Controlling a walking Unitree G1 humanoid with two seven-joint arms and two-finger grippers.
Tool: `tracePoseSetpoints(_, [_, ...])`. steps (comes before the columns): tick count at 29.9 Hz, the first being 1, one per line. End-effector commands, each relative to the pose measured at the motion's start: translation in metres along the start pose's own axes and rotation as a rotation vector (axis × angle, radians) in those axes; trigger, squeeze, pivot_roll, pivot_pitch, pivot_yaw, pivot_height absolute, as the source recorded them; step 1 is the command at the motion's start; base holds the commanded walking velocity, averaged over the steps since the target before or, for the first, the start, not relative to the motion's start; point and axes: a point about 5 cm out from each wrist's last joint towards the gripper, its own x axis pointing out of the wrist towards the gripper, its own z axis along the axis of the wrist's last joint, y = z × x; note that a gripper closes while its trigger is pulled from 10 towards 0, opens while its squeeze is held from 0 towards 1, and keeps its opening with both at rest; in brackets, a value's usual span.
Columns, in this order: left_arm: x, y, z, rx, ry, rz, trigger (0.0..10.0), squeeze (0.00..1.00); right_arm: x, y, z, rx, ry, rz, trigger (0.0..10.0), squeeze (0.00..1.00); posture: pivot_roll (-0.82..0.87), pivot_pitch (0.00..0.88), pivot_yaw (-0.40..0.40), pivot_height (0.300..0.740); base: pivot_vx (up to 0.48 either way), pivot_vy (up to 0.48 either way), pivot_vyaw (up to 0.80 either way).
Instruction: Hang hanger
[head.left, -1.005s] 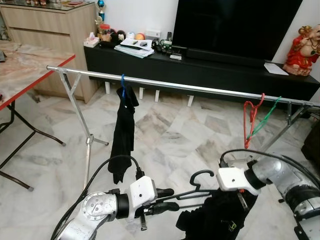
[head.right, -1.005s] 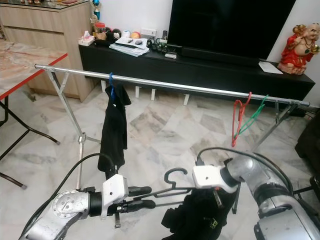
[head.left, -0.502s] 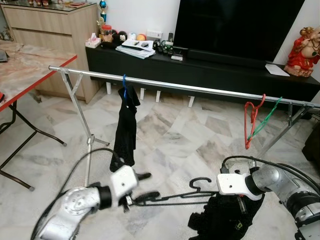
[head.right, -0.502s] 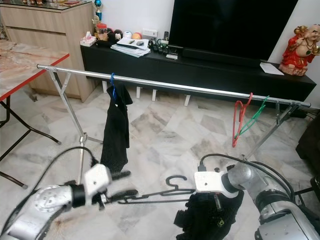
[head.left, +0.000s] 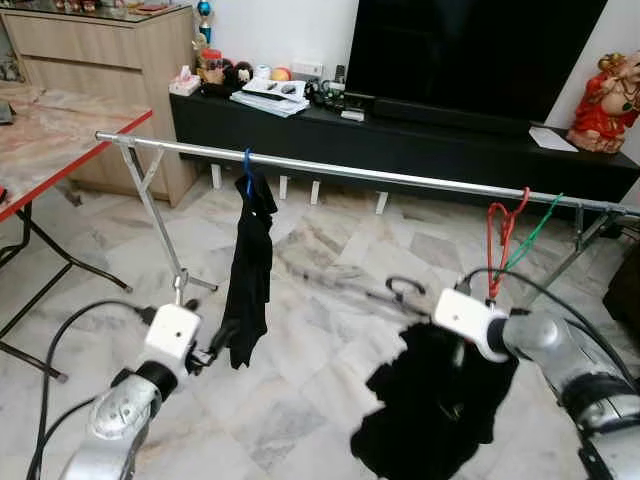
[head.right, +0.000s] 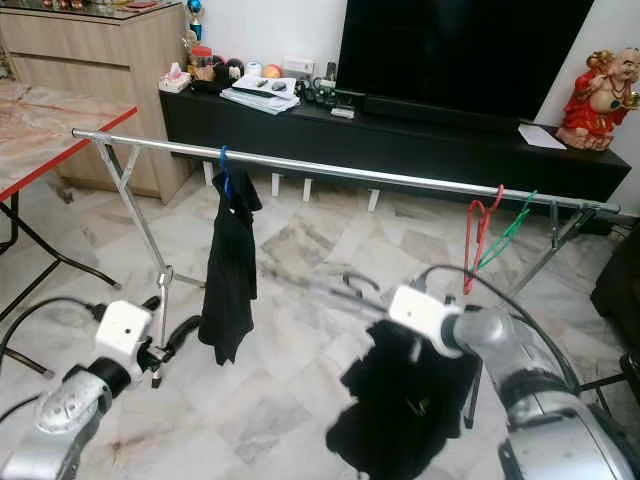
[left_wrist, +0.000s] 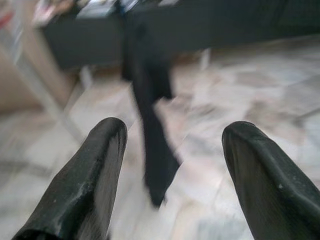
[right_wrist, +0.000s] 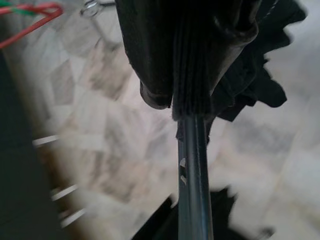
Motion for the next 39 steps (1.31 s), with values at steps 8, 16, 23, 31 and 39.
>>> tracePoseSetpoints(8, [-0.004, -0.018, -0.039, -0.029, 0.187, -0.086, 10.0, 0.00, 0.004, -0.001, 0.054, -0.067, -0.256, 0.148, 0.0, 0.00, 0.14, 0.000, -0.124, 0.740, 0.000, 0.000, 0.00])
tracePoseSetpoints(16, [0.002, -0.051, -0.026, -0.035, 0.094, -0.321, 10.0, 0.00, 0.004, 0.004, 0.086, -0.188, -0.371, 0.286, 0.0, 0.00, 0.14, 0.000, -0.132, 0.740, 0.000, 0.000, 0.00])
tracePoseSetpoints(23, [0.004, -0.060, -0.025, -0.053, 0.080, -0.392, 10.0, 0.00, 0.002, 0.007, 0.107, -0.263, -0.436, 0.381, 0.0, 0.00, 0.14, 0.000, -0.140, 0.740, 0.000, 0.000, 0.00])
tracePoseSetpoints(31, [0.005, -0.070, -0.020, -0.085, 0.064, -0.489, 10.0, 0.00, 0.002, 0.017, 0.136, -0.314, -0.564, 0.472, 0.0, 0.00, 0.15, 0.000, -0.152, 0.740, 0.000, 0.000, 0.00])
tracePoseSetpoints(39, [0.002, -0.075, -0.025, -0.100, 0.102, -0.563, 10.0, 0.00, -0.005, 0.028, 0.148, -0.424, -0.633, 0.606, 0.0, 0.00, 0.14, 0.000, -0.154, 0.740, 0.000, 0.000, 0.00])
